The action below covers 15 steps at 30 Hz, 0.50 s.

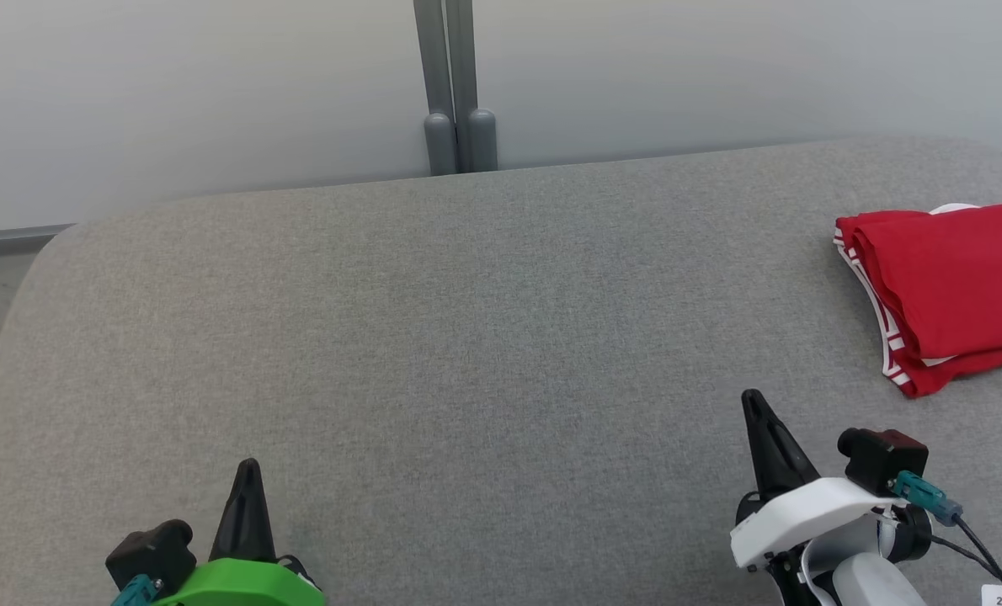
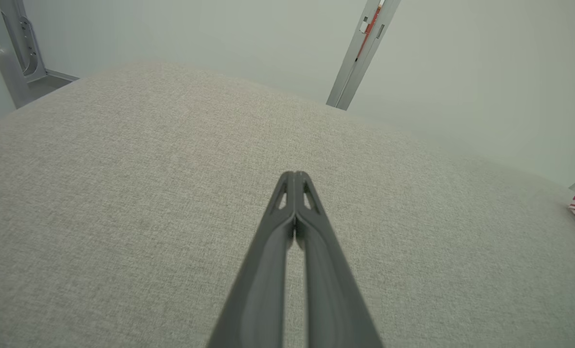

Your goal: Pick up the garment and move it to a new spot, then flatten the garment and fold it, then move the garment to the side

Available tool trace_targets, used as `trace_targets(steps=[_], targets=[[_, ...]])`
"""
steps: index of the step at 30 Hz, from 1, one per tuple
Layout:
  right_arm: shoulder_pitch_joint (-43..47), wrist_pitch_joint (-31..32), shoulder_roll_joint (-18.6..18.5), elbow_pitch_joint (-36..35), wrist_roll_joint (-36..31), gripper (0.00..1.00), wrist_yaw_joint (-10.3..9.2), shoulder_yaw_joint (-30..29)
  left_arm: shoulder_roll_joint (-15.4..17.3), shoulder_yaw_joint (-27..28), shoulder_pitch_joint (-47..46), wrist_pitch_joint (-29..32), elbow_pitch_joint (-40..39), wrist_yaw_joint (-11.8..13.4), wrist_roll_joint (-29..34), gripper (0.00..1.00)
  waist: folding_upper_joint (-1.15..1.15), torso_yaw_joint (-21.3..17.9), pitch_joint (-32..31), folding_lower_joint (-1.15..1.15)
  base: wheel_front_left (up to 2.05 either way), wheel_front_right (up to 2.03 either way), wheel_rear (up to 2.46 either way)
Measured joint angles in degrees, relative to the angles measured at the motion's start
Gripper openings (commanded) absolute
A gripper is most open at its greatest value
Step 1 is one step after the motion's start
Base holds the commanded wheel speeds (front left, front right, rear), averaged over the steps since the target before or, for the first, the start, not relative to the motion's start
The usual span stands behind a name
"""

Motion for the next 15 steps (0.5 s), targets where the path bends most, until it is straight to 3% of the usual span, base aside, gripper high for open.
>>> trace_targets(steps=[15], targets=[[0.0, 3.5, -0.2, -1.2, 14.2, 0.0, 0.0, -2.2, -0.2, 2.7, -1.1, 3.7, -0.1, -1.9, -12.7, 0.0, 0.0, 0.3, 0.1, 0.0, 0.0, 0.0, 0.0]])
